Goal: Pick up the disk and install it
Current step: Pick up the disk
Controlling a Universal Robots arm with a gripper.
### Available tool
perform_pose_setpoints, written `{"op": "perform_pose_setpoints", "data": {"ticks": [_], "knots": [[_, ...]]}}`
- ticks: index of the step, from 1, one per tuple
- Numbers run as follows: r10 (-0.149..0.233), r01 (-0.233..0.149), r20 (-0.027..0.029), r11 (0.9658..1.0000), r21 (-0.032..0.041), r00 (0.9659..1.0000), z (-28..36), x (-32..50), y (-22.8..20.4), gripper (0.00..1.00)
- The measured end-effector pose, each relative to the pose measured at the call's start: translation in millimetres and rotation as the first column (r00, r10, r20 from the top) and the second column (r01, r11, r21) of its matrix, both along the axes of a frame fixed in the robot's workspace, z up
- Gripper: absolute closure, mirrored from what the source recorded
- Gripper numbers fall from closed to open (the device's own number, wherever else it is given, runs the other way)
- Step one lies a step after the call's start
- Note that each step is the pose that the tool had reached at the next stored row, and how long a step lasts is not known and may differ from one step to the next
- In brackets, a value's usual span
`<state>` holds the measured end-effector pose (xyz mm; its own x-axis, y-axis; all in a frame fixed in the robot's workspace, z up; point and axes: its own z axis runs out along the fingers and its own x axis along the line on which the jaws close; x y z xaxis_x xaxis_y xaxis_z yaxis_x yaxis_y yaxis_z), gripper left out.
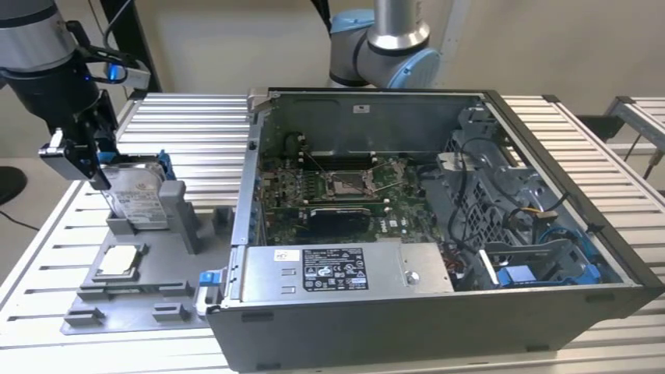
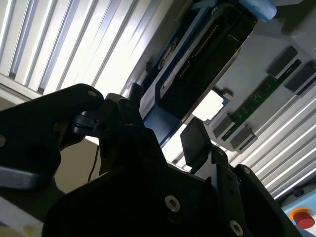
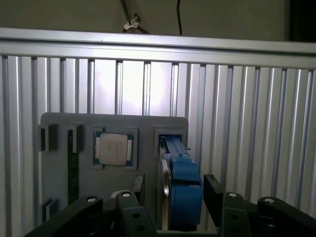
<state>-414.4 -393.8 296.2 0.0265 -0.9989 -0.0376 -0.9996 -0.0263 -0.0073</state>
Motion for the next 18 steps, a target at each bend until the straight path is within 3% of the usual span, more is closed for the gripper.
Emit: {"op": "perform_pose_setpoints", "data": {"ticks": [18], "knots": [[0.000,0.000,0.0017,1.0000,0.0000,1.0000,-4.9,0.1,0.1,0.00]]}}
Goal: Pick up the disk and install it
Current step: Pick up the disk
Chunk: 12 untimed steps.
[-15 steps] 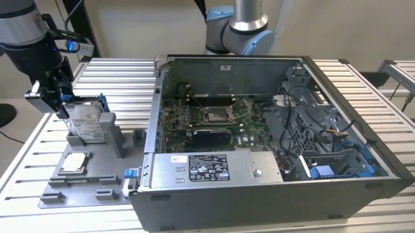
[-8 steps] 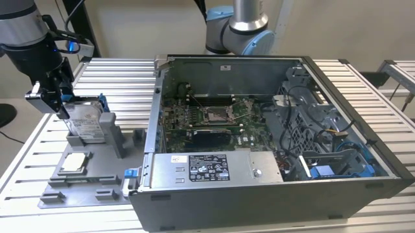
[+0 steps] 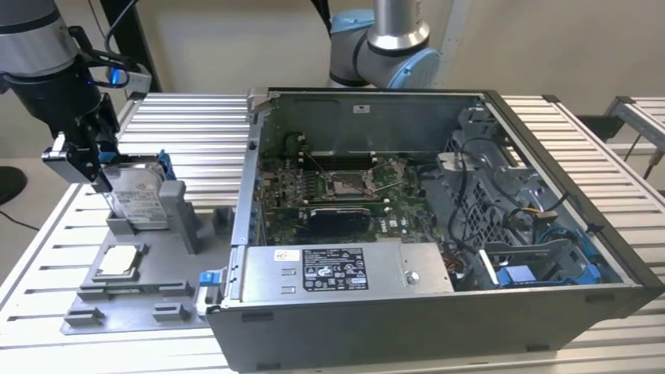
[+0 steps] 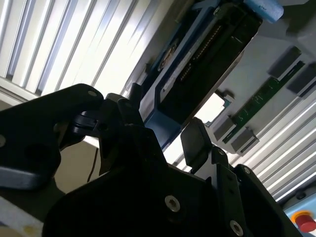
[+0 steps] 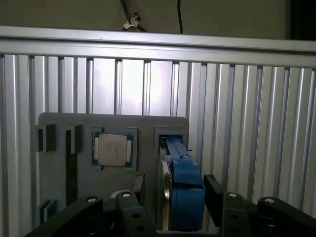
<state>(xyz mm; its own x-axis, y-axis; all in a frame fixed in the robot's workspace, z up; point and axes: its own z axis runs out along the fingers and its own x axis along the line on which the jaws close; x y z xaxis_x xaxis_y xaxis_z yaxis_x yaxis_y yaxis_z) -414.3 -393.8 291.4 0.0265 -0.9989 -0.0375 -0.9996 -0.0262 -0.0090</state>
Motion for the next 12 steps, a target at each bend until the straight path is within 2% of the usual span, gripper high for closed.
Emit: {"op": "perform_pose_setpoints", "data": {"ticks": [12], "knots": [[-0.003,0.003,0.0001,1.0000,0.0001,1.0000,-1.3,2.6,-0.1,0.00]]}}
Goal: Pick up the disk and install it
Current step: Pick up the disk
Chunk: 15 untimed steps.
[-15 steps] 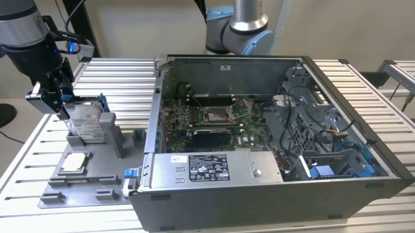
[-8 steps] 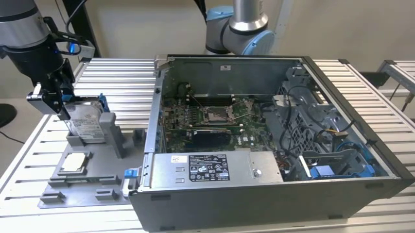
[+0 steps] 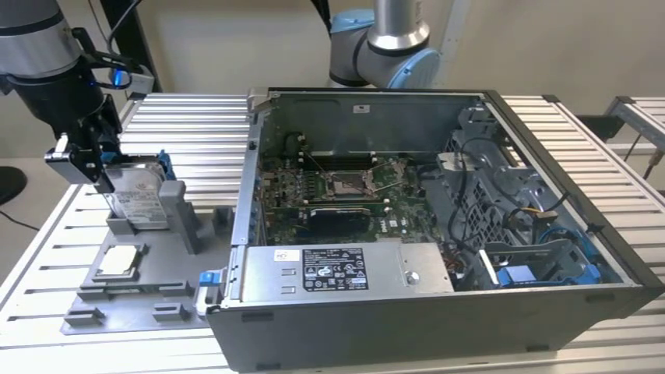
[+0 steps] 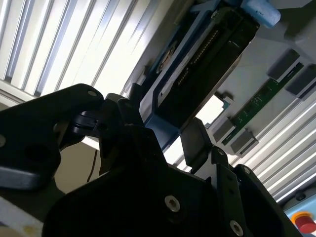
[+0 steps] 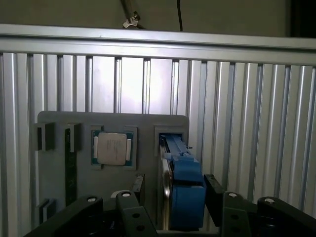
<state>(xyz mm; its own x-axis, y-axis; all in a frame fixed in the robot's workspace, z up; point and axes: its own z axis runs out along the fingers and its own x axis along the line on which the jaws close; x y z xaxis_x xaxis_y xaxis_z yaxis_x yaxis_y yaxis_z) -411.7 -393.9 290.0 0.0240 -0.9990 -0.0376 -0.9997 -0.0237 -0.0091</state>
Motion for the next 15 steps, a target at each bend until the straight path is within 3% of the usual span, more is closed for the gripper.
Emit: {"op": "perform_pose_setpoints", "data": {"ticks": [15], "knots": [[0.000,0.000,0.0000,1.0000,0.0000,1.0000,-0.4,0.3,0.0,0.00]]}}
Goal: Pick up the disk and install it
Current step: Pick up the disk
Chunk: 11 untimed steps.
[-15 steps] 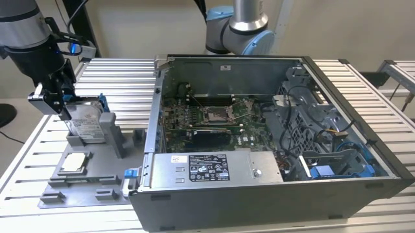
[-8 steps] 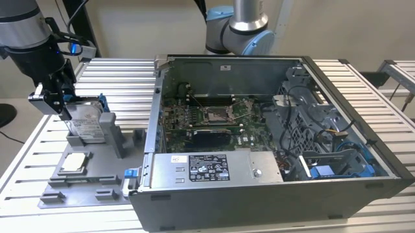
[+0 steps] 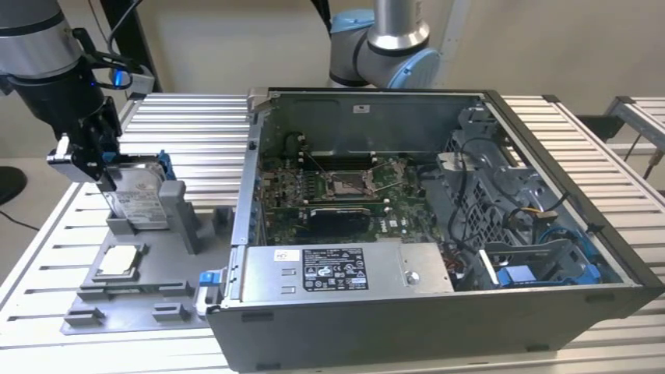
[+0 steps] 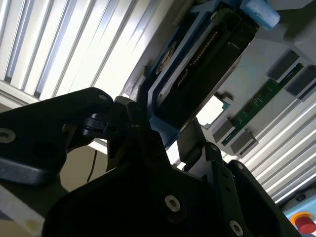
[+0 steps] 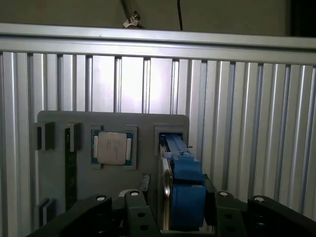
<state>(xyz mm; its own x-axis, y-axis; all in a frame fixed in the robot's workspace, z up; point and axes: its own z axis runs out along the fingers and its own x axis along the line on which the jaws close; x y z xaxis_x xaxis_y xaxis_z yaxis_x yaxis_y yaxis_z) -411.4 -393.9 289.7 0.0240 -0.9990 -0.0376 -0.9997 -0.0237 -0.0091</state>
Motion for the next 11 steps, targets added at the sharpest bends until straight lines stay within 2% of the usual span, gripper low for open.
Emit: {"op": "perform_pose_setpoints", "data": {"ticks": [11], "knots": [[0.000,0.000,0.0001,1.0000,0.0000,1.0000,0.0,0.0,0.0,0.00]]}}
